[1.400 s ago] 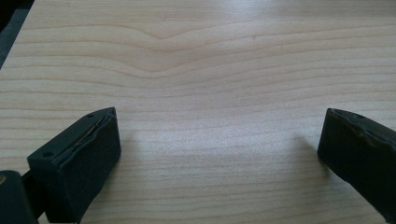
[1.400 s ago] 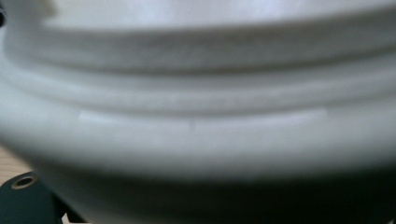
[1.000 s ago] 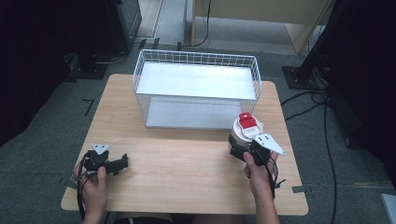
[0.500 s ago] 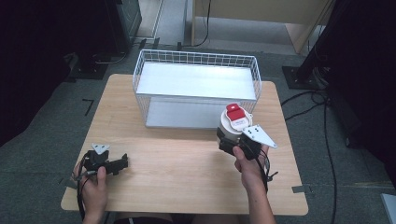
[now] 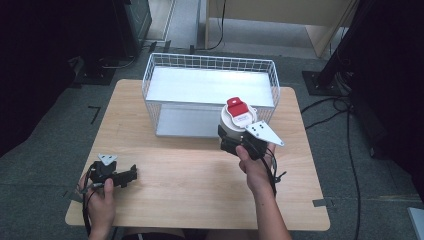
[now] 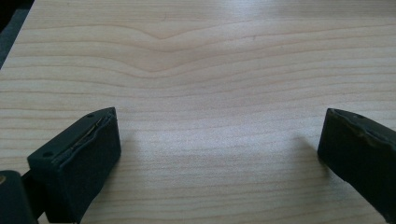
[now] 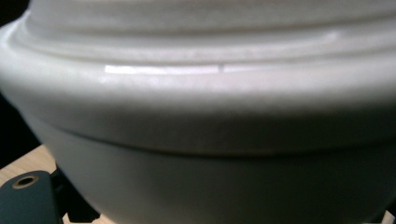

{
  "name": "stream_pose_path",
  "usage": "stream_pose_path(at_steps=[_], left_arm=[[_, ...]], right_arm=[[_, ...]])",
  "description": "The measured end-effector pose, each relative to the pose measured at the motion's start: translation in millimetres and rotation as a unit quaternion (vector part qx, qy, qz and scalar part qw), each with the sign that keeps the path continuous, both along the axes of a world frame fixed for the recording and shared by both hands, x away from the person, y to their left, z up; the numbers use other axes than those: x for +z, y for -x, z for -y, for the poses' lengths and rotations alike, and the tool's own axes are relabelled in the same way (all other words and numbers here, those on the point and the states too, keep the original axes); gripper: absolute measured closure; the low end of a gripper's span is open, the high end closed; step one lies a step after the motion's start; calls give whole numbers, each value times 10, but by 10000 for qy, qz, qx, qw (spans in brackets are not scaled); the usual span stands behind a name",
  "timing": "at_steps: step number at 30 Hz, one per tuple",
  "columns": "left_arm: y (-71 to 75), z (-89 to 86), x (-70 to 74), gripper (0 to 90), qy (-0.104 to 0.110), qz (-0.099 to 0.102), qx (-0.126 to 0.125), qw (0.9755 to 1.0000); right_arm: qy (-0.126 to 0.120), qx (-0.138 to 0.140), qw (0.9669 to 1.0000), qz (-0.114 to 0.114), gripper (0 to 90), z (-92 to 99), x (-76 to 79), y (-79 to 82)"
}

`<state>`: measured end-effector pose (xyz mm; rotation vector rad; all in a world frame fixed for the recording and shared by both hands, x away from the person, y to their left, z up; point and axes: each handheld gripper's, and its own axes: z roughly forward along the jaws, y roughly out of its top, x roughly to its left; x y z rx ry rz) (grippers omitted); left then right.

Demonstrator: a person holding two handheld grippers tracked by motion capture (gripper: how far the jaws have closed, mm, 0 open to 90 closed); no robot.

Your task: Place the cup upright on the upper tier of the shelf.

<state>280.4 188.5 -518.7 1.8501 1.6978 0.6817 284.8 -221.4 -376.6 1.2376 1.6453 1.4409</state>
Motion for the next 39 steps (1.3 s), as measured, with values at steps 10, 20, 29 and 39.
stream_pose_path(at_steps=[10, 20, 29, 39], left_arm=[[0, 0, -1, 0, 2, 6, 2, 10000], [0, 0, 0, 0, 0, 4, 1, 10000], [0, 0, -1, 0, 1, 5, 2, 10000], [0, 0, 1, 0, 1, -3, -1, 10000]], right_arm=[[-44, 73, 9996, 258, 95, -136, 269, -132], [-11, 65, 9989, 463, 95, -249, 566, -285], [85, 93, 9985, 532, 95, -368, 714, -461], [50, -18, 9986, 524, 95, -464, 849, -786]])
